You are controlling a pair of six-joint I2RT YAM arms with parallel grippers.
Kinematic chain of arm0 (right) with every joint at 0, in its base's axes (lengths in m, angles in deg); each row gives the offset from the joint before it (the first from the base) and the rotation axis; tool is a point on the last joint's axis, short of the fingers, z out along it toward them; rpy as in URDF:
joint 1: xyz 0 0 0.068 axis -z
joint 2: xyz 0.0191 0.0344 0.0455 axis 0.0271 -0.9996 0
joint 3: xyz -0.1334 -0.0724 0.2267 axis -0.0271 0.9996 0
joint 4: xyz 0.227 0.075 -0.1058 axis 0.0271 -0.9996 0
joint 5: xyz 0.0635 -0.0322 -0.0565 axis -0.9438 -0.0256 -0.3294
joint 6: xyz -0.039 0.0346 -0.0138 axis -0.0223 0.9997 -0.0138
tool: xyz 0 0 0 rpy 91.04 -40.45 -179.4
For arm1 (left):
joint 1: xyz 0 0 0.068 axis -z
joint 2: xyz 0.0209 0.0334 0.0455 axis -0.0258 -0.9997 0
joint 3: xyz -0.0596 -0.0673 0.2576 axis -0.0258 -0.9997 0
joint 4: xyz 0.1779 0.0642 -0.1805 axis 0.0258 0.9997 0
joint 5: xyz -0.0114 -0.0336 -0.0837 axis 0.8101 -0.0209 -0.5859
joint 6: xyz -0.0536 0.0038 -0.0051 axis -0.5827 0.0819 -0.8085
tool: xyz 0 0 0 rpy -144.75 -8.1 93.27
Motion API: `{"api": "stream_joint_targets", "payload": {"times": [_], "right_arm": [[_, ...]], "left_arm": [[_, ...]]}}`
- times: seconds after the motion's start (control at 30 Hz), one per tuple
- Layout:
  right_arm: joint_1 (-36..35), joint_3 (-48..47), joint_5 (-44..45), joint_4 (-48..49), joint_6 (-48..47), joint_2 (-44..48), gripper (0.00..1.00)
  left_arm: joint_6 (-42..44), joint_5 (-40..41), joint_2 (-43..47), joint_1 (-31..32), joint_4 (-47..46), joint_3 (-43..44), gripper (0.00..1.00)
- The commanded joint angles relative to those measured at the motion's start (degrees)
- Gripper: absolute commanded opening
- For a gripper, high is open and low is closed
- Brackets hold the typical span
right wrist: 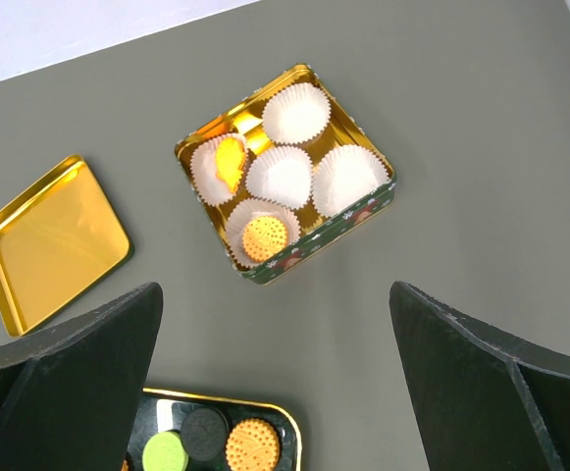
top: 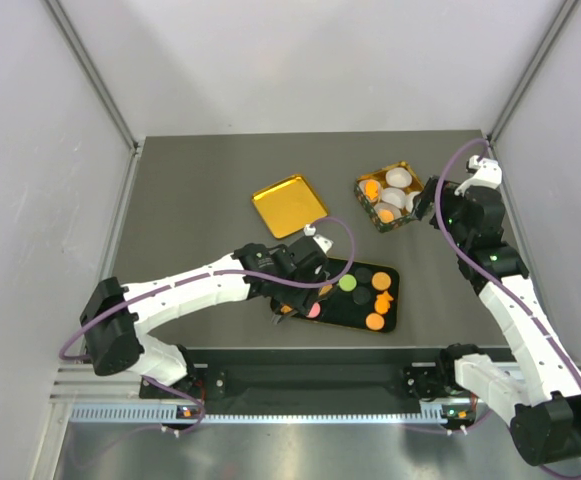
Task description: Pack the cookies
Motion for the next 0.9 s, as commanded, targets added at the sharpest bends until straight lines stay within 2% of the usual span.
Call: {"api": "stream_joint_targets", "payload": {"times": [0.0,0.4,0.63,0.67,0.87], "right_arm": [[0.7,-1.0,-0.1,1.8,-0.6,0.5,1.00],[0.7,-1.0,0.1,1.8,-0.6,0.5,1.00],[0.8,-0.9,0.1,1.7,-0.6,0.6,1.00],[0.7,-1.0,0.2,1.7,-0.5,0.6,1.00],[0.7,-0.9,0.2,1.7,-0.5,0.7,1.00]], "left_arm": [[-0.6,-0.3,-0.1,0.3,-1.3,-0.3,0.60],[-0.6,-0.5,-0.8,0.3,-1.7,-0.7,0.57],[-0.3,-0.7,-0.7,0.3,-0.7,0.3,0.48],[-0.1,-0.6,-0.4,0.3,-0.3,0.9,0.43],[0.7,1.5,0.4,0.3,2.4,5.2,0.40]]}}
